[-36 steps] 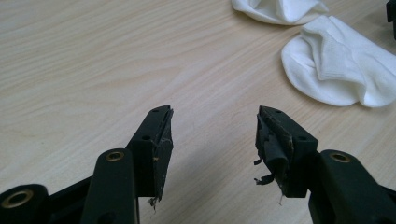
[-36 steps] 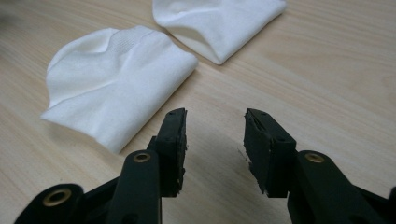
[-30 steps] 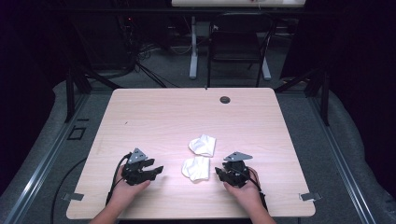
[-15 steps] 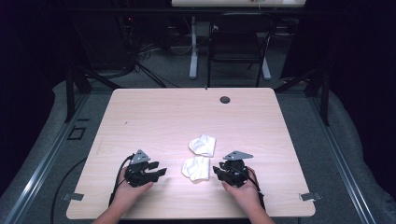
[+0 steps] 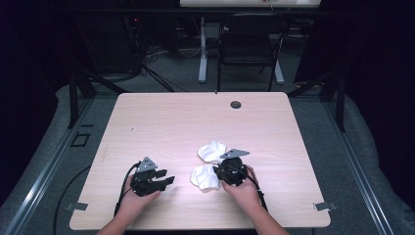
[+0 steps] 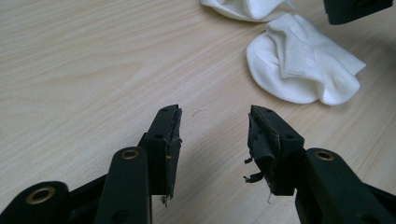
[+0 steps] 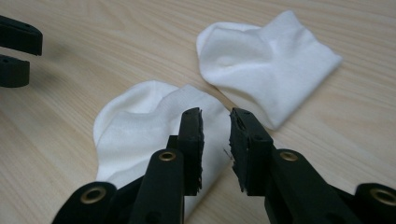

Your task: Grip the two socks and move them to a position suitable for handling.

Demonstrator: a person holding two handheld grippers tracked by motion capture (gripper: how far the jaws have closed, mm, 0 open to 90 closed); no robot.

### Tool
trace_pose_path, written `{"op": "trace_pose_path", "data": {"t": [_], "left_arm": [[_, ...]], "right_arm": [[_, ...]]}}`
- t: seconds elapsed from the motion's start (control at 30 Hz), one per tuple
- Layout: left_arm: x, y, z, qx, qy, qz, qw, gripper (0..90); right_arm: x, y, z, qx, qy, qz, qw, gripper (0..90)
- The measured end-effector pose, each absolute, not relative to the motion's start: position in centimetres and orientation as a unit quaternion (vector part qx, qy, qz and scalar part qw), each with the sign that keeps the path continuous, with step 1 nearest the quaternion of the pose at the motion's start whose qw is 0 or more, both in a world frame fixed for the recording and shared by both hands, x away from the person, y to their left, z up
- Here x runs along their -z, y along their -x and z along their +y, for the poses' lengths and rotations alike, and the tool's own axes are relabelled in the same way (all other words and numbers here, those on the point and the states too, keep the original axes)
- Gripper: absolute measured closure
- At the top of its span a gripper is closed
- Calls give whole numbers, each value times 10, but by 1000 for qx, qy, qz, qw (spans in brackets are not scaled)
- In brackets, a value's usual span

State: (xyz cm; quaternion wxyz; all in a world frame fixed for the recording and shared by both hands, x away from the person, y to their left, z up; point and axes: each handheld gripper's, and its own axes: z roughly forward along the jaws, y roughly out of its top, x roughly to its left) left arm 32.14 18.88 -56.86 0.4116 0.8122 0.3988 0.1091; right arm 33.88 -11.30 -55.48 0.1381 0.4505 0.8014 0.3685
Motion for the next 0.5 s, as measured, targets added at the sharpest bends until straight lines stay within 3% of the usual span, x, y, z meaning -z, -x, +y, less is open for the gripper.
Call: {"op": "trace_pose_path", "data": {"t": [0.5], "left_arm": [[569, -321, 188, -102, -811, 401, 414, 561]], "right_arm": [[575, -342, -93, -354, -439, 814, 140, 837]]}}
